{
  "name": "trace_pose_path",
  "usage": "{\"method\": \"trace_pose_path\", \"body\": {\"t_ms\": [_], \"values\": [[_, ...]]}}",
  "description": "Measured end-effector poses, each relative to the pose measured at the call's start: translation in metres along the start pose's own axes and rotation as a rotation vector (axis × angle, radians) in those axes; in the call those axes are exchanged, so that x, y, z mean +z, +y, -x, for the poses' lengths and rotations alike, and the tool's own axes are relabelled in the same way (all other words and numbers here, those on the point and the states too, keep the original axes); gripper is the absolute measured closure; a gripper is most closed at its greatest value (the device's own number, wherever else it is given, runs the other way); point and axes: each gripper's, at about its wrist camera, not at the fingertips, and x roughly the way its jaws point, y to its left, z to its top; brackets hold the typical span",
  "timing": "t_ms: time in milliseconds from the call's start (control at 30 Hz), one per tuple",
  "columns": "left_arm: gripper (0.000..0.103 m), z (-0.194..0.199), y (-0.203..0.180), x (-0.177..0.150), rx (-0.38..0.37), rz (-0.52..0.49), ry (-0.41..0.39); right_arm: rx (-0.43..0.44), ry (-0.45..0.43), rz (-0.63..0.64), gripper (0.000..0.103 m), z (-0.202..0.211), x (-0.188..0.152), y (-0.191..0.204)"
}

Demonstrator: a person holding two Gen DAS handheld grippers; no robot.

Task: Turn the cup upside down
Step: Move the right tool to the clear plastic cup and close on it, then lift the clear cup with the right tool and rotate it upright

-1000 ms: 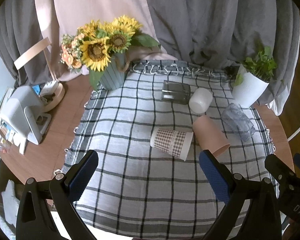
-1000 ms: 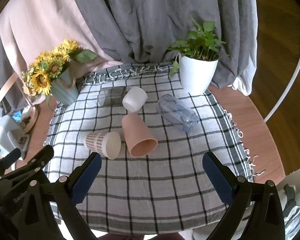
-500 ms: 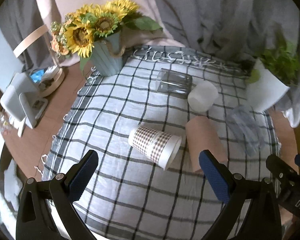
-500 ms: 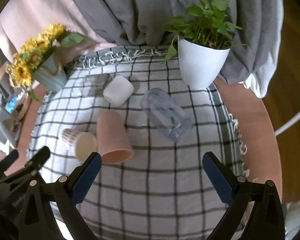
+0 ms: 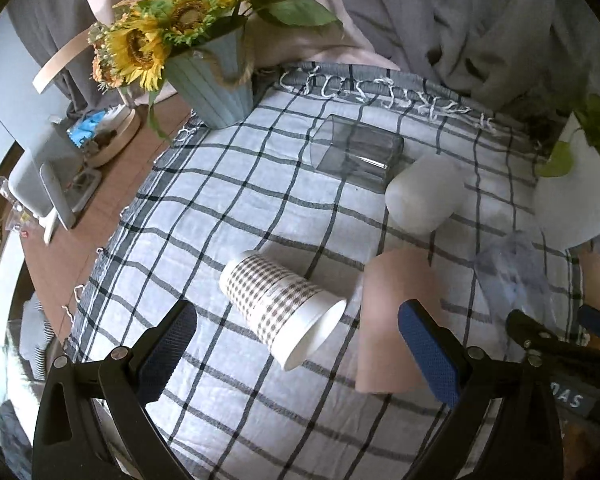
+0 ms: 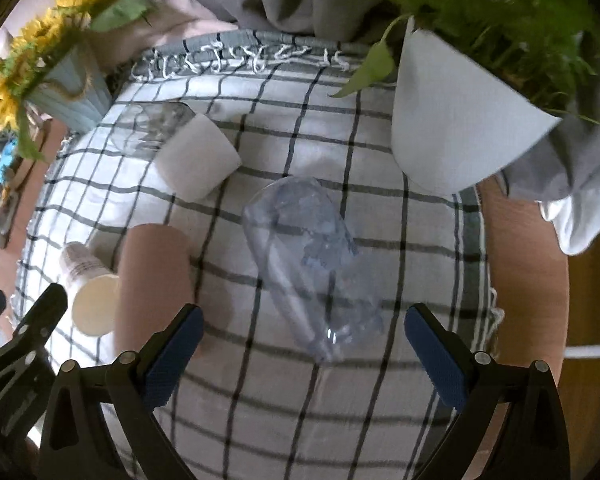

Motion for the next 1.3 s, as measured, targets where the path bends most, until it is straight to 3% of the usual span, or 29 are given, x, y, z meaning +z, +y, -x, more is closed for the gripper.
{"method": "trace_pose_path", "body": {"t_ms": [267,633,1033,1300], "values": [[0.000,-0.022,-0.014,0.012,0.045,-0.002,0.055,0.025,0.076,0.026,0.005,-0.042,0.022,-0.008],[0.000,-0.038,-0.022,0.013,0.071,-0.021,0.086,0.030,0.138,0.026,0.020,-0.075,0.026,-0.008],[0.000,-0.019,-0.013,0.008,0.038,-0.094,0.016,0.004,0.059,-0.032,0.025,-0.052,0.013,-0.008],[0.000,-0.004,0.012,0.000,-0.060,-0.119,-0.007,-0.046,-0.053,-0.125,0.030,-0.003,-0.006,-0.003]]}}
